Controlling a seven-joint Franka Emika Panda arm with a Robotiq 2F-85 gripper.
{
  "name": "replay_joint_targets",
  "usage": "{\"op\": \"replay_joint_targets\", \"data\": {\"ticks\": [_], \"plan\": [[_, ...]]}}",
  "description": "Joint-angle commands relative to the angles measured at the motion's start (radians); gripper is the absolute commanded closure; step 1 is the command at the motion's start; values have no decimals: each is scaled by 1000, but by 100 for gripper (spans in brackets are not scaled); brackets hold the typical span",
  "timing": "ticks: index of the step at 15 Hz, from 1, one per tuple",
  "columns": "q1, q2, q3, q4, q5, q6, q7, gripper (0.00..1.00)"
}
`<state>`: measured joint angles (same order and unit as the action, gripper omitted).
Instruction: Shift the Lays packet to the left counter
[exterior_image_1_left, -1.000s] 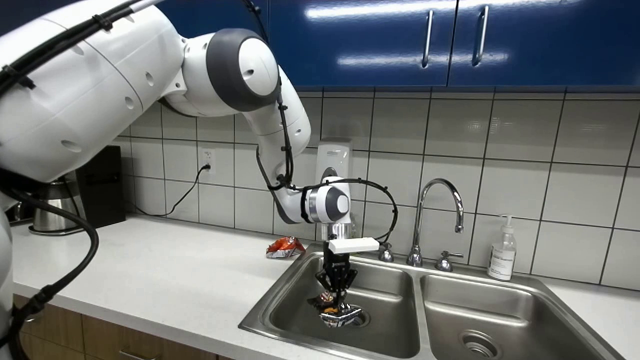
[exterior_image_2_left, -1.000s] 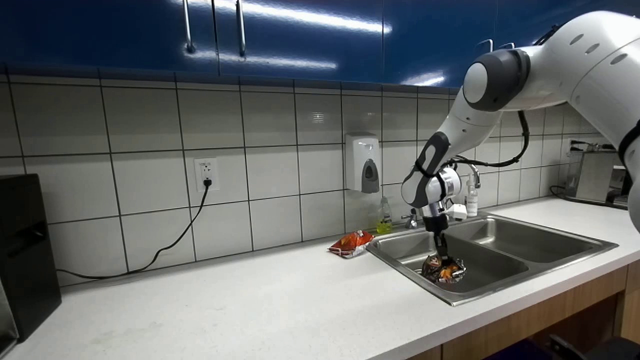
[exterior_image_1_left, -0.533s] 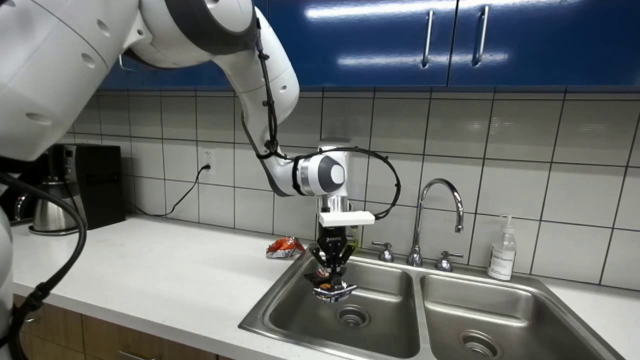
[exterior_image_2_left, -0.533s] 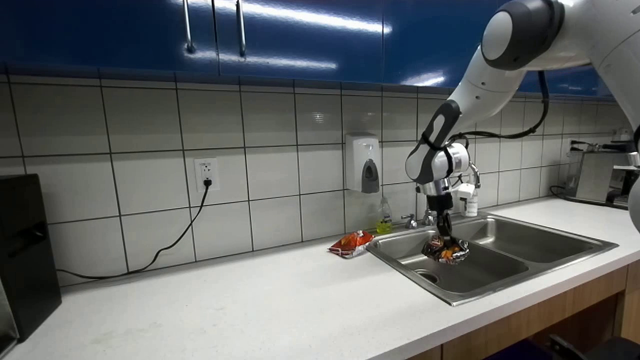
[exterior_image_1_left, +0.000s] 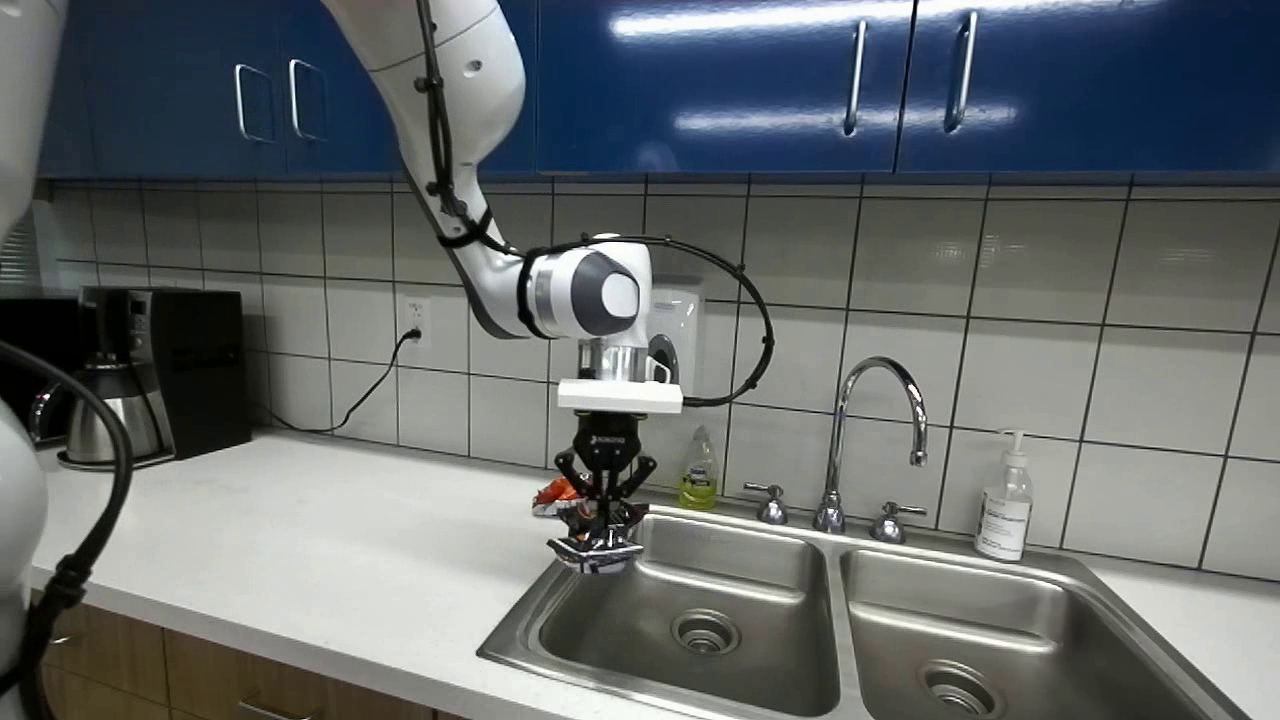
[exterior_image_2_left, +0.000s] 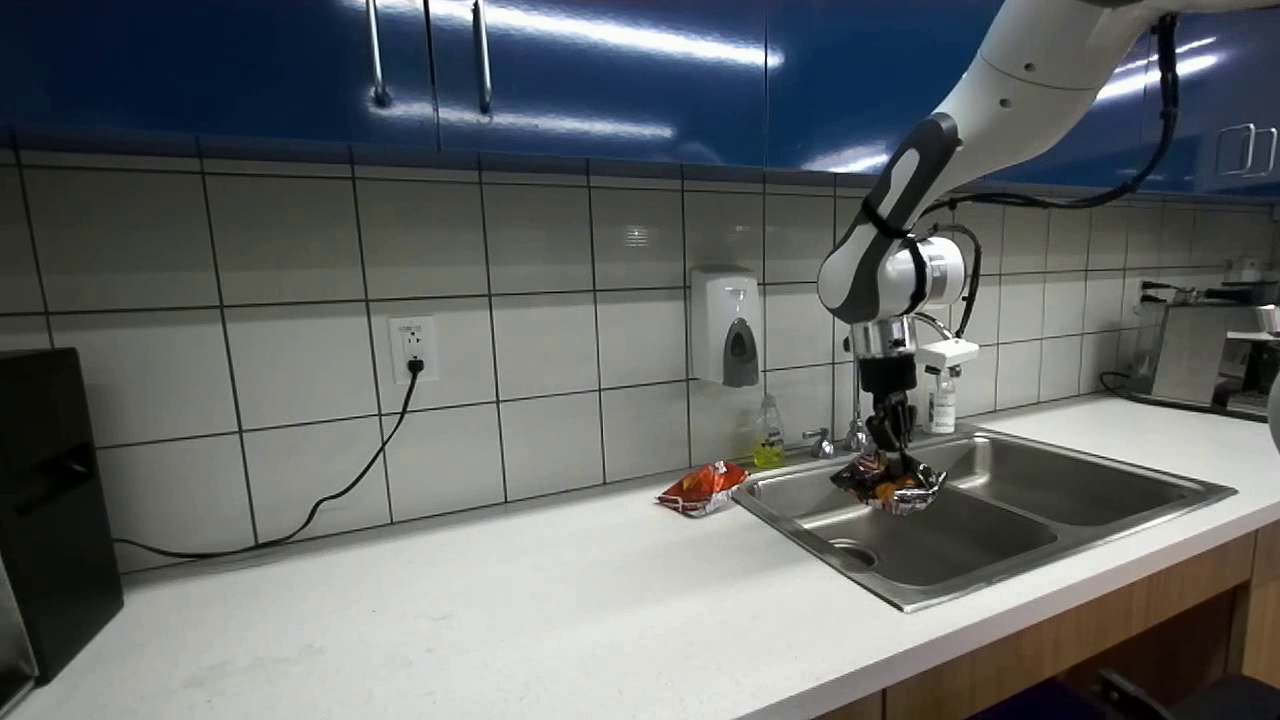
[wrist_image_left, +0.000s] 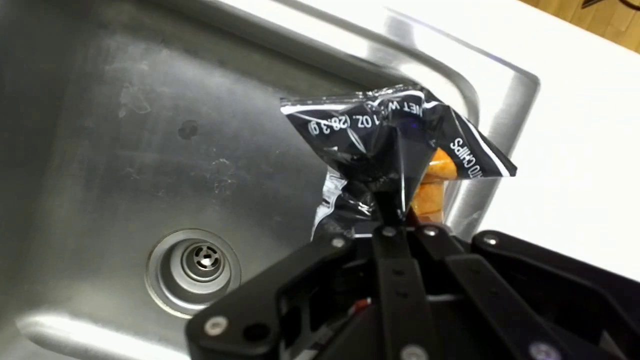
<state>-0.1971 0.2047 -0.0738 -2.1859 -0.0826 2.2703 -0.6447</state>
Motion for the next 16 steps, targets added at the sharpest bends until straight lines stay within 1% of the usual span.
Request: {"op": "replay_joint_targets", "data": {"ticks": [1,4,7,11,16], "plan": [[60,-138,17,-151,-3,26,126,100],[111,-171,35,-208,-7,43,212,100],[152,-166,53,-239,0,81,286,100],[199,-121,80,-254,-10,145,386,100],[243,-47,106,-237,-25,205,480,100]]}}
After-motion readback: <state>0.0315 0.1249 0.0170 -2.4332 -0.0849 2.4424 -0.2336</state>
